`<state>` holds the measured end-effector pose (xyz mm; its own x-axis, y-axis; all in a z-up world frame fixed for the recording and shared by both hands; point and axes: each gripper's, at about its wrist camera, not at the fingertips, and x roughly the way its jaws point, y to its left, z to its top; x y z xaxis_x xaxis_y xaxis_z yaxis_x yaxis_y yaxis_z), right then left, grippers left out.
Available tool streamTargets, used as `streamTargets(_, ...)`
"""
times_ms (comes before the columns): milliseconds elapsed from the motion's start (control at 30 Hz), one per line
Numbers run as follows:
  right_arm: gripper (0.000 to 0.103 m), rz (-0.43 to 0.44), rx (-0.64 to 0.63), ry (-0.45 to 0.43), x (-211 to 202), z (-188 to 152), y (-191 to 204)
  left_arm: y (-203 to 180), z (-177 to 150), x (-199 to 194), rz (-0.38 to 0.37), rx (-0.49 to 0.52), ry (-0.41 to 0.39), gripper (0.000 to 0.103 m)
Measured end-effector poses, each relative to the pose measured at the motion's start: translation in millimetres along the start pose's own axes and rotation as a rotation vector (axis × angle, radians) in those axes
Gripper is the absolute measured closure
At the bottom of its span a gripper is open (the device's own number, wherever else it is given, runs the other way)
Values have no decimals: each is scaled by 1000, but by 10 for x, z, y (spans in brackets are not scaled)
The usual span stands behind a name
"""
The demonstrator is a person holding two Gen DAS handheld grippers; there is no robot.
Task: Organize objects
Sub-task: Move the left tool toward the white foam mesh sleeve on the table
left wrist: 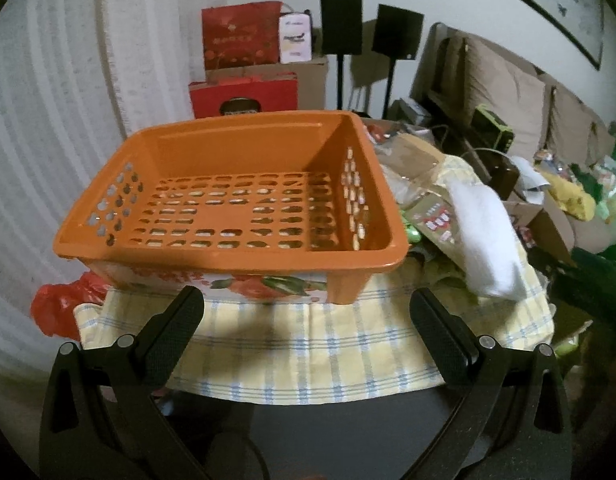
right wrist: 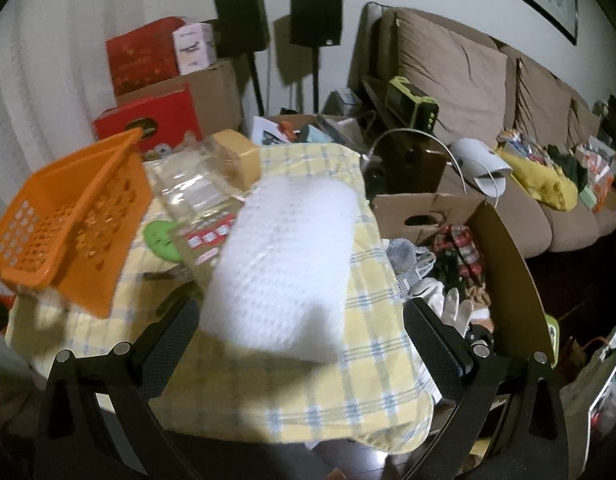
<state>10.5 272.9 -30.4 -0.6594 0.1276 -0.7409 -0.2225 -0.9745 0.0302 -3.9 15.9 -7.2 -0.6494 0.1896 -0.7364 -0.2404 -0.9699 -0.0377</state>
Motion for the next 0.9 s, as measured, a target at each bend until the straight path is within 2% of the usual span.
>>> streamTargets(167,4,35,49,40,262,104,-163,-89,4,8,-42,20,-2,0)
streamTargets(267,8,7,49,59,404,138,-227,-150,23,5,-83,29,0,5)
streamTargets(367,10,-10,64,74,494,144,-342,-259,85,12,-124,45,5,5)
streamTargets(400,12,-9,71,79,517,137,-380,-302,104,17,-152,75,6,5)
streamTargets(433,13,-9,76,86,539,127,-420,-364,128,14,-215,139,8,5)
streamTargets(467,14,-9,78,92,561,118,-452,-425,146,11,-226,149,3,5)
streamTargets(600,29,2,86,126,657,83,-562,-698,225,50,-268,190,-3,6)
streamTargets(733,43,75,119,148,718,61,-651,-1026,300,250,-299,243,45,22)
streamTargets(800,43,111,137,149,730,50,-682,-1145,320,349,-315,261,65,24)
streamTargets(900,43,165,158,155,753,50,-702,-1346,336,512,-335,290,95,32)
